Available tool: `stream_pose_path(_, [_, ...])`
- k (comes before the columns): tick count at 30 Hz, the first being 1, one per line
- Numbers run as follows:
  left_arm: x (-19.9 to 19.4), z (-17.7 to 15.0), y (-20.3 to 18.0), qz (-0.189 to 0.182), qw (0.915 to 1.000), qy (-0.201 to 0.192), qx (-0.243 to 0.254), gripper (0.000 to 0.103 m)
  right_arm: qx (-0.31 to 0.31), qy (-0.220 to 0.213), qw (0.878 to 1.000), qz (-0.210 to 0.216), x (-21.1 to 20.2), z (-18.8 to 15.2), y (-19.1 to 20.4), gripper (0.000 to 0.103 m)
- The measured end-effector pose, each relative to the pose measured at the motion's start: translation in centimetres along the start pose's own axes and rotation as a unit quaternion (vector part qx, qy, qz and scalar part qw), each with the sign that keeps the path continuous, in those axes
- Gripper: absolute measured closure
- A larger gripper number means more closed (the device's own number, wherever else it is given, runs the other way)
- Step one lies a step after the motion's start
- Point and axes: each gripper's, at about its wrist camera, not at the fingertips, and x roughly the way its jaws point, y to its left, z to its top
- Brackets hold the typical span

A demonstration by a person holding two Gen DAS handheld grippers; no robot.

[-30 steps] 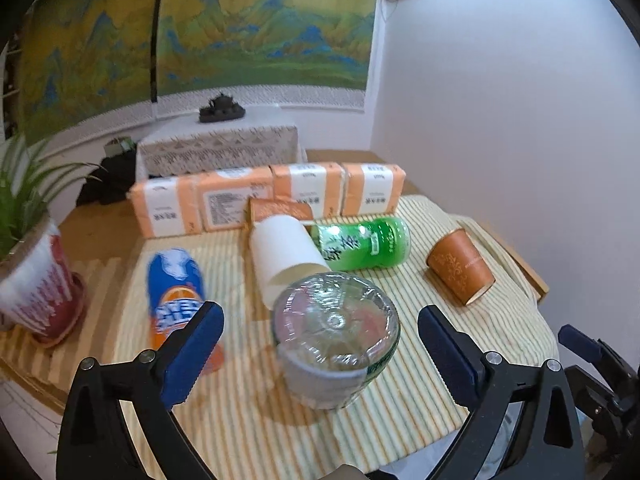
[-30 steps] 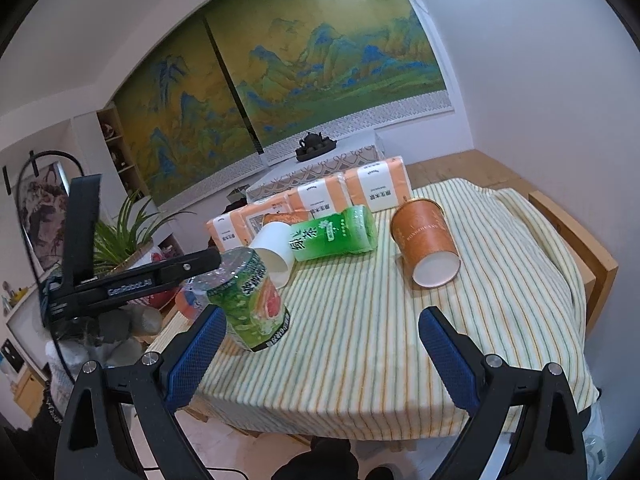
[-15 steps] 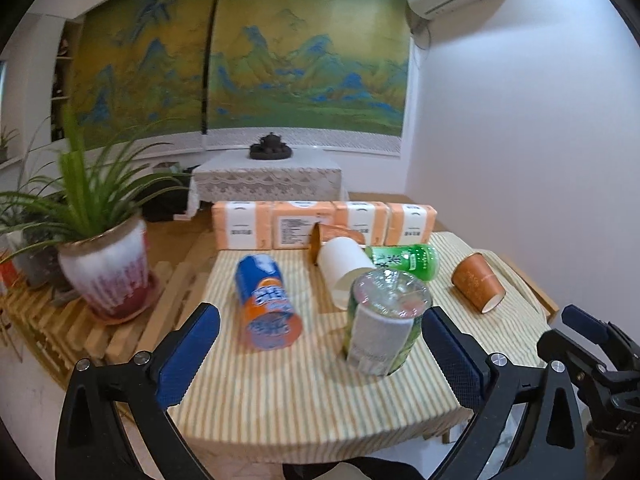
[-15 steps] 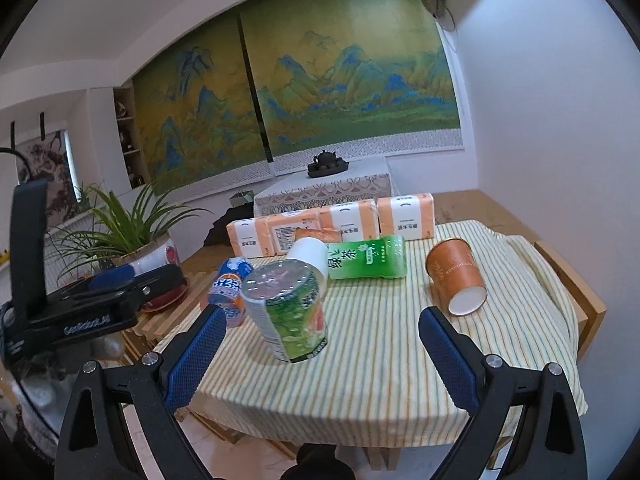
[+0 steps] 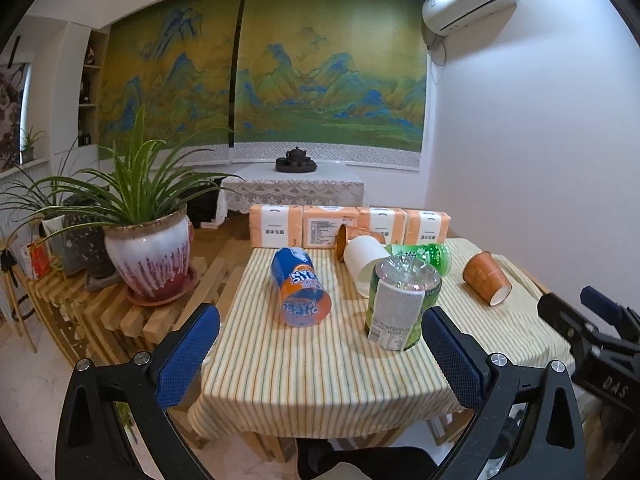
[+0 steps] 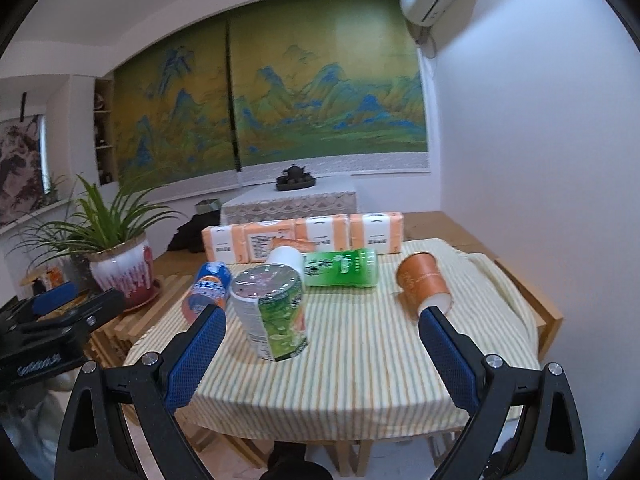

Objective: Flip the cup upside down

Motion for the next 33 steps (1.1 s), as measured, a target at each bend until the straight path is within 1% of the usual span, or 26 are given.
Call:
stream_pose_path(6, [-0.2,-1.0,-0.5,-0.002,0.9999,0.01,-0.001,0.001,0.014,-0.002,1.0,-0.018,-0.5,-0.6,-1.0,0.007])
stream_pose_path(18, [-0.5,-0.5,-1.6,-0.002,1.0,0.0,0.007,0.001,0.007,-0.008,1.0,-0.014,-1.1,-0.8,-1.1,0.007])
stream_pose_path(33, [-0.5,0.0,-1.9,-0.002,0.9999,-0.006,0.01,0.001,0.008,-0.008,1.0,-0.011,-1.1,-0.9,-1.0,0.007])
